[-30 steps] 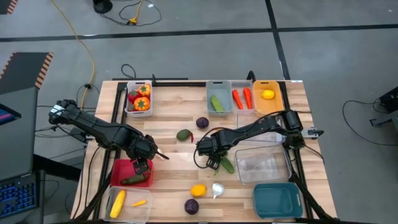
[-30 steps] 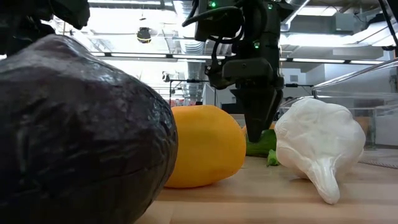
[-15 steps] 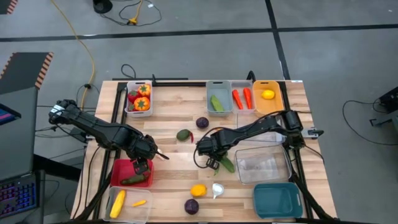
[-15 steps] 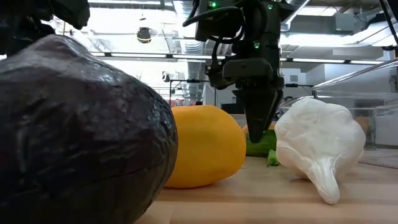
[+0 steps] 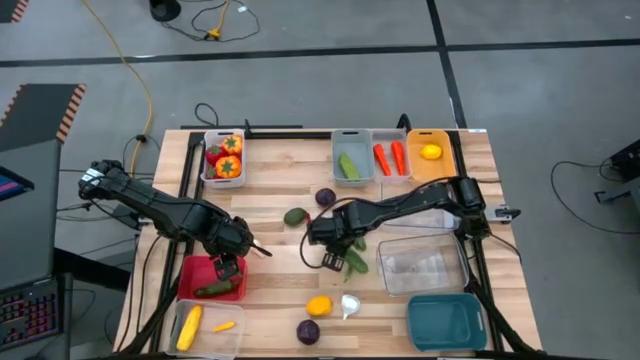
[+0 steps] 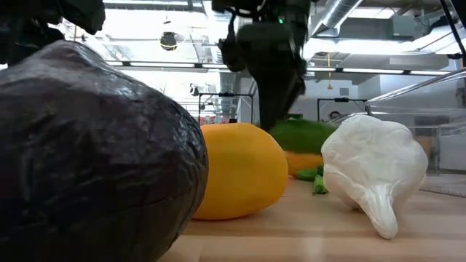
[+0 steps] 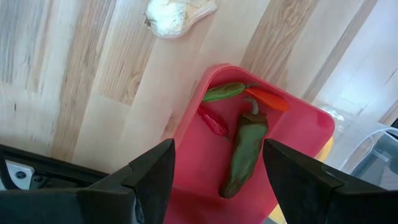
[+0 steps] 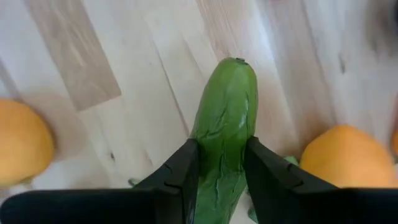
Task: Sort produce into baskets
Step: Put the cucumber into the gray bin
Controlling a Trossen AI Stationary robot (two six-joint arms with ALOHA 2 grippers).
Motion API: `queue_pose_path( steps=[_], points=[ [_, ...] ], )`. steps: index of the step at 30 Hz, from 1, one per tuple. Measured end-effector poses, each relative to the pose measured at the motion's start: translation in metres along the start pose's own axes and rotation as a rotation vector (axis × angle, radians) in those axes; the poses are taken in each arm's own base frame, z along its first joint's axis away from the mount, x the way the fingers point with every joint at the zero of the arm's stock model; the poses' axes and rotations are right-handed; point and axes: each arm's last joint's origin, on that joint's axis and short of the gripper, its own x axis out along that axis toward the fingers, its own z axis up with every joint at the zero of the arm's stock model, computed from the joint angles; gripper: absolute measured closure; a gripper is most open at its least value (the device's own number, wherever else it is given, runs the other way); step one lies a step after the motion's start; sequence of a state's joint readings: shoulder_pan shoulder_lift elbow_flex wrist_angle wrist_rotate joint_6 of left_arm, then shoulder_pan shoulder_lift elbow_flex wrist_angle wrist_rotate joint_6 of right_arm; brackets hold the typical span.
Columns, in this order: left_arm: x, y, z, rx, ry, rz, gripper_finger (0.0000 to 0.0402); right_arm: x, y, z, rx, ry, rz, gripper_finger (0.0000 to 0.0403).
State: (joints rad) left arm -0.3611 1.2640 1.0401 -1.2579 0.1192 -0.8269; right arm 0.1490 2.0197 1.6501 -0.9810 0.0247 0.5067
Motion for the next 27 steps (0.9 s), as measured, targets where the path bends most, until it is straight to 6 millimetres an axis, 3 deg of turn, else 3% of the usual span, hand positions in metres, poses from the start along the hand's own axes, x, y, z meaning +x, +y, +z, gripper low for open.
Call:
queue_pose_path(
  steps=[5, 10, 17, 27],
  points=[
    [0.000, 0.000, 0.000, 0.000, -0.007, 0.006, 0.0171, -0.025, -0.008, 0.018, -0.043, -0.046, 0.002, 0.0264],
    [0.000, 0.000, 0.001, 0.000, -0.021, 0.019, 0.0171, -0.048, -0.031, 0.036, -0.061, -0.105, -0.080, 0.0264],
    [0.000, 0.001, 0.001, 0.000, -0.022, 0.019, 0.0171, -0.066, -0.081, 0.060, 0.020, -0.176, -0.213, 0.0261],
    [0.000, 0.000, 0.001, 0.000, -0.022, 0.020, 0.0171, -0.072, -0.163, 0.074, 0.196, -0.177, -0.314, 0.0261]
  ],
)
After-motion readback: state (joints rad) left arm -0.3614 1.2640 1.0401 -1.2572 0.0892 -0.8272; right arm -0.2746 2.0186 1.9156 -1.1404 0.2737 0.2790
